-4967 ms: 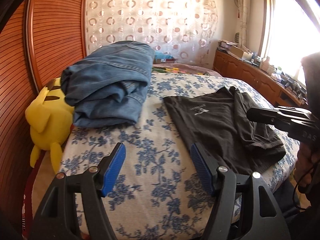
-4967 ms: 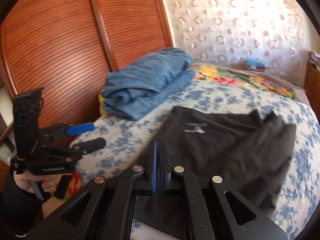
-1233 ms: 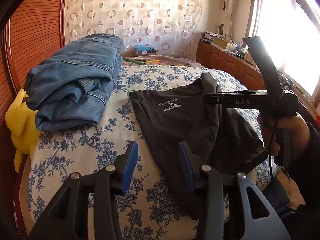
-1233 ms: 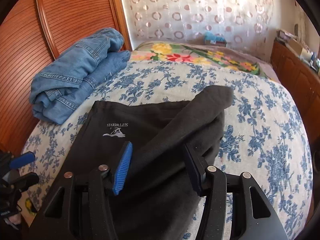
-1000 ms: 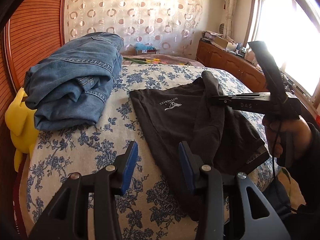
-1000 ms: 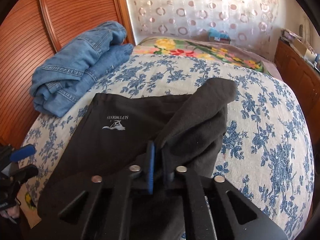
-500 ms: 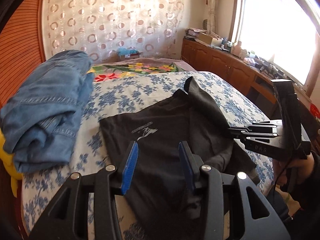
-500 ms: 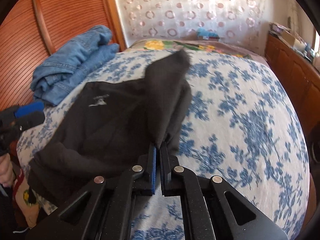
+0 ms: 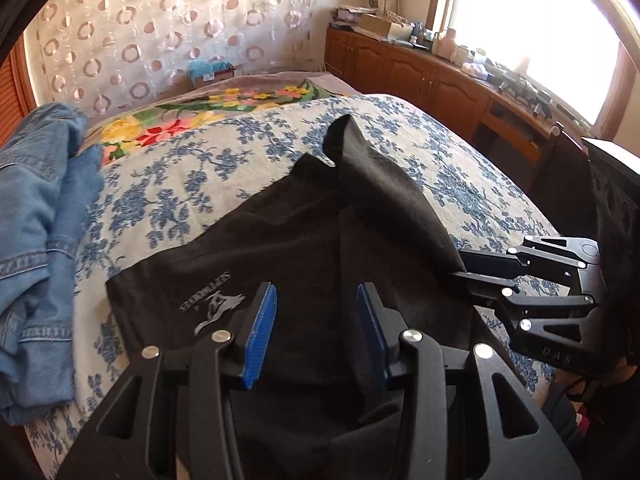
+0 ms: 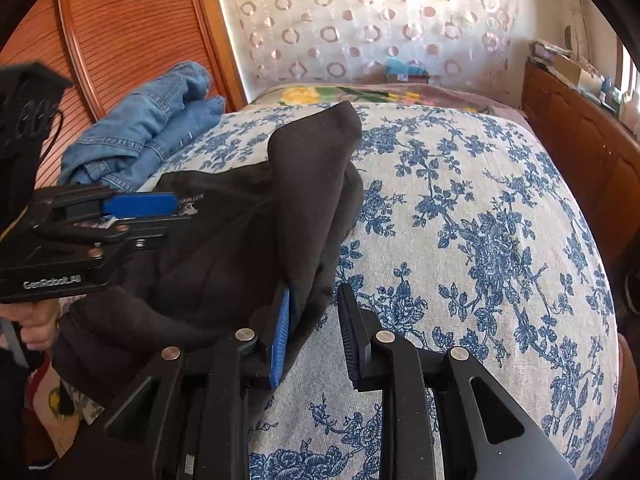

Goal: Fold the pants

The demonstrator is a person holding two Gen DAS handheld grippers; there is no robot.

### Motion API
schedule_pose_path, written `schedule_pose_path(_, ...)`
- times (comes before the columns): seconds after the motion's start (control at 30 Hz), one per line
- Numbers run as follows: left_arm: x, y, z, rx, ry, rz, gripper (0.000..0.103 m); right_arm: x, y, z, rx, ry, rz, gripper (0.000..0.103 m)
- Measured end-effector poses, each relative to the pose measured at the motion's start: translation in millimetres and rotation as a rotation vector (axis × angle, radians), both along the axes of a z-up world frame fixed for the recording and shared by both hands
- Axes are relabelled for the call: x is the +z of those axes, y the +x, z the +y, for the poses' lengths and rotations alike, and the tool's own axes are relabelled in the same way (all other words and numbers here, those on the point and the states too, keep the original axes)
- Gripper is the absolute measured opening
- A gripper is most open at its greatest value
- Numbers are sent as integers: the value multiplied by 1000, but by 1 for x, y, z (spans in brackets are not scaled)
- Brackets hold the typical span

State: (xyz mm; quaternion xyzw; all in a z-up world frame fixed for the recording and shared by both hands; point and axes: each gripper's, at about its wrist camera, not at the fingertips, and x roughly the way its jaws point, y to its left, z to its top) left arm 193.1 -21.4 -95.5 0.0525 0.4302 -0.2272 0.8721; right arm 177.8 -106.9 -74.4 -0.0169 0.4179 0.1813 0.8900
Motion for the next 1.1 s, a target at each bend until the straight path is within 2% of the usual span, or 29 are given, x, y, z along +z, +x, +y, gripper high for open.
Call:
schedule_pose_path(0.1, -4, 6, -10, -17, 14, 34, 35, -1, -1, -3, -1, 4, -3, 24)
schedule_pose_path(0.37, -18, 10, -29, -33, 53, 72, 34, -5, -3, -7, 8, 3, -16, 26)
schedule_pose_path(0.5, -18, 6, -32, -47, 56, 59, 7, -5, -3, -10, 7, 25, -20, 26)
schedule_pose_path(0.6, -13, 0, -29, -54, 44, 35, 0, -3, -4, -13, 4, 40, -33, 28)
schedule_pose_path(0.8, 17, -20, -8, -32, -10, -49, 0, -1, -4, -20, -18, 79, -47, 33)
schedule_pose_path(0.97, 25, -17, -3, -28, -3, -64, 0, 0, -4, -21, -24, 80, -52, 34)
schedule_pose_path(1.07, 18, -6, -6, -21, -15, -32, 13, -1, -4, -19, -28, 58, -49, 34)
schedule_pose_path(1.1, 14, -3, -9, -21, -9, -23, 21, -2, -3, -19, -33, 53, -40, 34)
